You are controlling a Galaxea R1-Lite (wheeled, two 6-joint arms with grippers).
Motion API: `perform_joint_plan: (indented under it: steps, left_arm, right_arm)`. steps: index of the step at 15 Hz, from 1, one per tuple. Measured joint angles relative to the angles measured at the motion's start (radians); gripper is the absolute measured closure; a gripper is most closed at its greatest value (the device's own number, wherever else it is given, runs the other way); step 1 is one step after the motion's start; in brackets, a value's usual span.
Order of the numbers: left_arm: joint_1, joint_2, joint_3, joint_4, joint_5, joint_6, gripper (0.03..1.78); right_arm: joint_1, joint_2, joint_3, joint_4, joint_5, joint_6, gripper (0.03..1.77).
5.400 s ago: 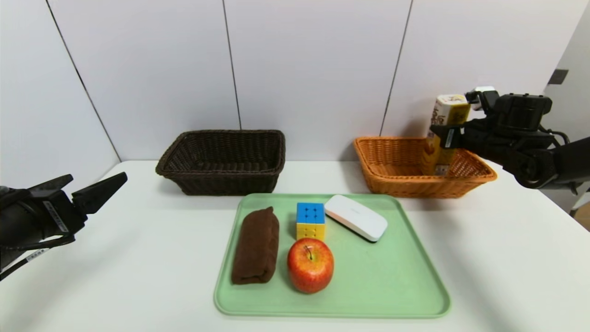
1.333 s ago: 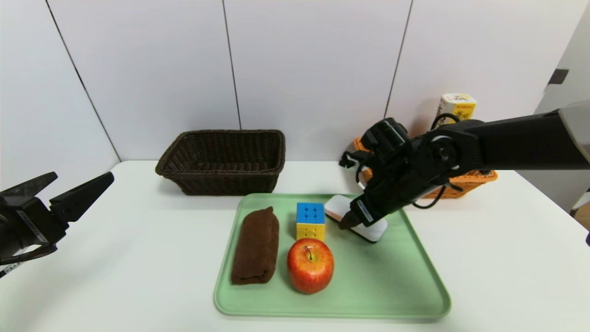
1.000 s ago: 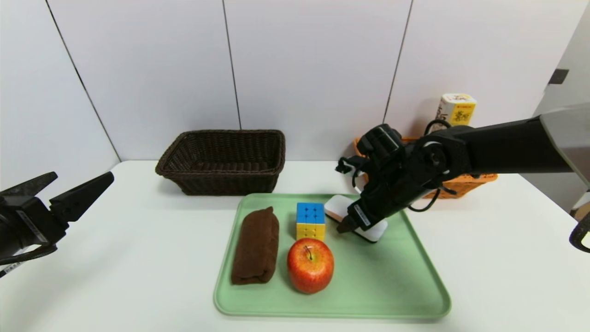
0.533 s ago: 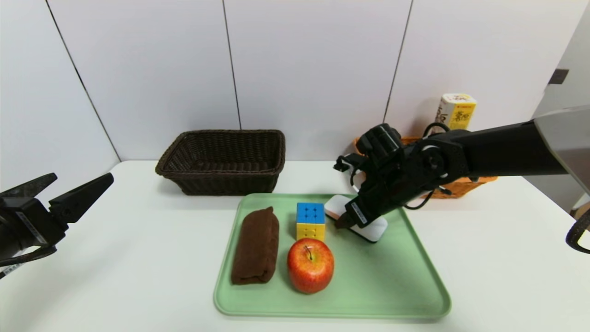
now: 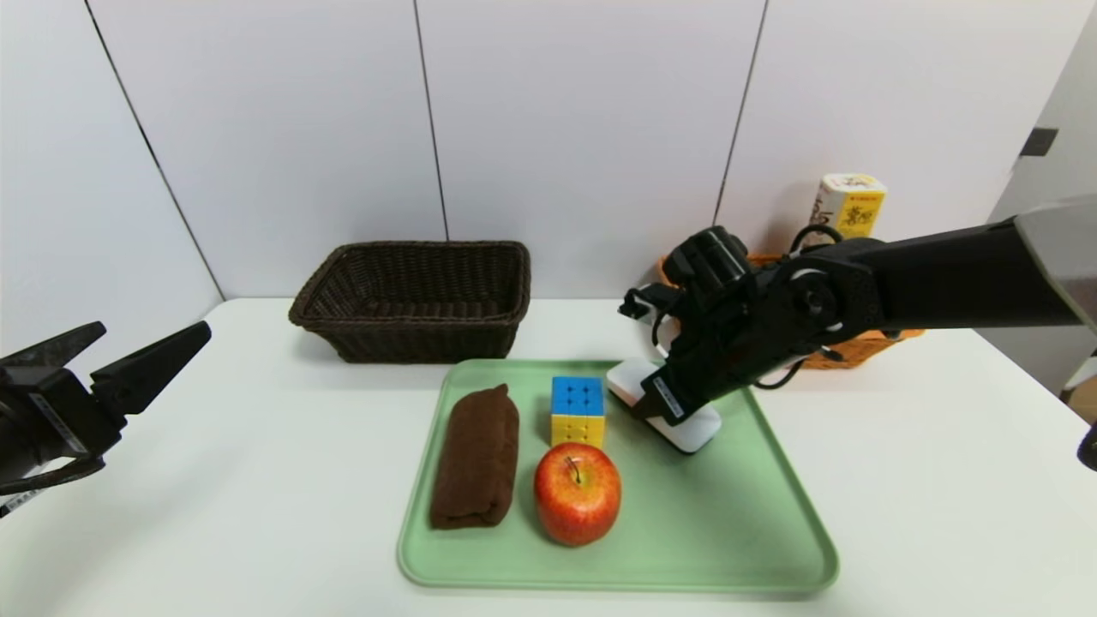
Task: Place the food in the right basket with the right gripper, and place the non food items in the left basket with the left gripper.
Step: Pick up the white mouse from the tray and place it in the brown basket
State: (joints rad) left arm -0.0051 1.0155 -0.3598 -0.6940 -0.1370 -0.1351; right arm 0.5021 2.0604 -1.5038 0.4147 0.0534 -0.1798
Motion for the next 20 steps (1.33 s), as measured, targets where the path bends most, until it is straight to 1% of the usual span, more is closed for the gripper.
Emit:
perform_joint_plan:
  steps: [2,5,6,8,9,10,13,14,17,19,20]
  left_arm:
    - [0.000,0.000,0.003,0.001,0.000,-0.002,0.12]
    - [0.000,0.003,0.002,0.001,-0.002,-0.001,0.12]
    - [-0.001,0.004,0.002,0.001,-0.002,-0.001,0.12]
    - [-0.001,0.007,0.004,0.001,-0.002,0.000,0.12]
    - [-0.001,0.008,0.004,0.000,-0.001,-0.001,0.12]
    - [-0.001,0.011,0.004,0.000,0.000,-0.001,0.12]
    - [-0.001,0.026,0.000,-0.005,0.003,-0.003,0.12]
    - [-0.001,0.031,-0.002,-0.006,0.002,-0.004,0.12]
    - [-0.001,0.039,0.002,-0.006,0.003,-0.007,0.12]
    - [-0.001,0.041,0.009,-0.005,0.003,-0.007,0.12]
    - [-0.001,0.041,0.010,-0.005,0.003,-0.008,0.12]
  right_arm:
    - [0.022,-0.051,-0.003,-0.010,0.005,-0.005,0.79]
    - [0.066,-0.143,-0.046,-0.029,0.012,-0.006,0.79]
    - [0.086,-0.167,-0.060,-0.071,0.014,-0.005,0.79]
    - [0.110,-0.190,-0.095,-0.197,0.021,-0.004,0.80]
    - [0.118,-0.189,-0.129,-0.253,0.027,-0.004,0.80]
    - [0.123,-0.177,-0.167,-0.277,0.033,-0.003,0.80]
    - [0.138,-0.090,-0.327,-0.300,0.035,0.007,0.80]
    - [0.141,-0.046,-0.383,-0.333,0.036,0.010,0.80]
    - [0.153,0.086,-0.442,-0.518,0.036,0.011,0.80]
    - [0.159,0.180,-0.452,-0.680,0.038,0.013,0.80]
    - [0.160,0.234,-0.454,-0.796,0.044,0.014,0.80]
